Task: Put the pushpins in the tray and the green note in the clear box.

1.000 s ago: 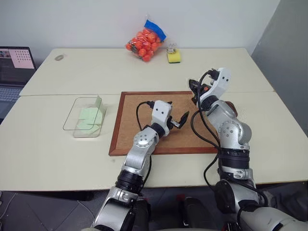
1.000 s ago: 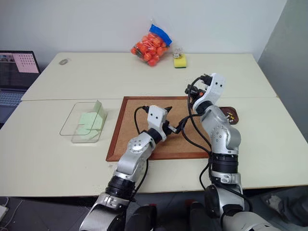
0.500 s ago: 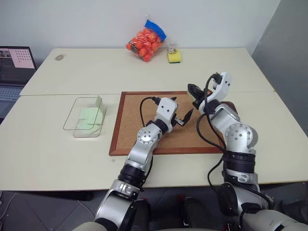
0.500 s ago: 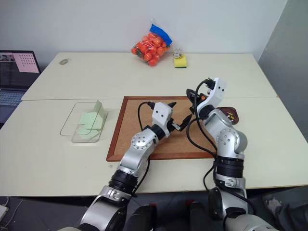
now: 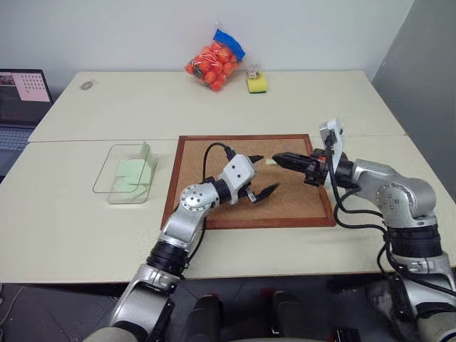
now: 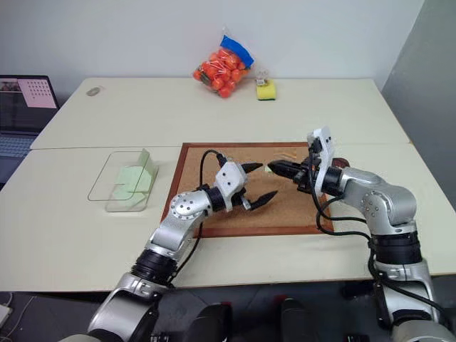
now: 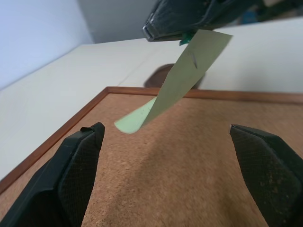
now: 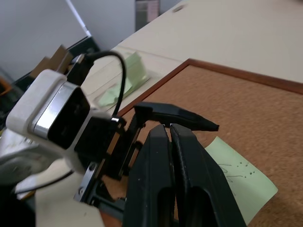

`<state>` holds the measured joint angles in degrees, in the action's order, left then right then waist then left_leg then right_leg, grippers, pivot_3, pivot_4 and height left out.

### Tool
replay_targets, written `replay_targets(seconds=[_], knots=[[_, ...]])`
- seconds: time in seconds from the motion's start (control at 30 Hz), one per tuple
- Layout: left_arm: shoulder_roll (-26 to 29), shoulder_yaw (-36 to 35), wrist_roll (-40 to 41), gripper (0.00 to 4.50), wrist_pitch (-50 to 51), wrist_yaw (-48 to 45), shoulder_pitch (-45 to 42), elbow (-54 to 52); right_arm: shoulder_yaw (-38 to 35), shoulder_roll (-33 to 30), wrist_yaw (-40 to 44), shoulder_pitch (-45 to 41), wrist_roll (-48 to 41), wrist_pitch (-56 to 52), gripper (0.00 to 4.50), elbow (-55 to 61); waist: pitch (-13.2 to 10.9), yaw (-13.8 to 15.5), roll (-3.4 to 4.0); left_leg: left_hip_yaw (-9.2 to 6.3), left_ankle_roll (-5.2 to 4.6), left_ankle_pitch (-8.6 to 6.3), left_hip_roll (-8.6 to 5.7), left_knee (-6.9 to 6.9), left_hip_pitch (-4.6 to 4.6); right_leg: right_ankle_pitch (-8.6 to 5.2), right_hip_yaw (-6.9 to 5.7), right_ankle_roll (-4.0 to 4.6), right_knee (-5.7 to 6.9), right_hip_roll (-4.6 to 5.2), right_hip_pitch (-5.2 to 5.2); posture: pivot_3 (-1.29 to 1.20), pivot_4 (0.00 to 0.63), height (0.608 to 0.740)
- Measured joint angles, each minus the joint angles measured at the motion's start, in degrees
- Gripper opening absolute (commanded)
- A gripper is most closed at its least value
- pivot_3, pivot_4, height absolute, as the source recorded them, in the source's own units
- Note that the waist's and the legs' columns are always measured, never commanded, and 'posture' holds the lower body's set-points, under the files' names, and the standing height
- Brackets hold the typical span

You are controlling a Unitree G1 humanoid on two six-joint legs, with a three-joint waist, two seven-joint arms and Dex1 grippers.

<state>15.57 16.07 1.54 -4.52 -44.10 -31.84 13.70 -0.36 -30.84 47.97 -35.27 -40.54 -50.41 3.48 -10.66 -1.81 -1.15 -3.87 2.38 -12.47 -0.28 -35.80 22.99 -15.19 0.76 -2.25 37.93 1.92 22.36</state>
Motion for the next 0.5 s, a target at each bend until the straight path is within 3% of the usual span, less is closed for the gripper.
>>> replay_targets(seconds=[0.5], knots=[[2.3,2.3,-2.7,4.46,-9.4,-5.6,-2.0,1.3,2.0,-0.7,5.8,-1.5,2.3,1.8,0.00,-2.9,0.0,0.2,-0.01,-0.04,0.00,0.00,-0.02,-0.02,0.02,0.00,-0.01,0.00,-0.01,0.03,-0.01,0.00,0.150,0.740]])
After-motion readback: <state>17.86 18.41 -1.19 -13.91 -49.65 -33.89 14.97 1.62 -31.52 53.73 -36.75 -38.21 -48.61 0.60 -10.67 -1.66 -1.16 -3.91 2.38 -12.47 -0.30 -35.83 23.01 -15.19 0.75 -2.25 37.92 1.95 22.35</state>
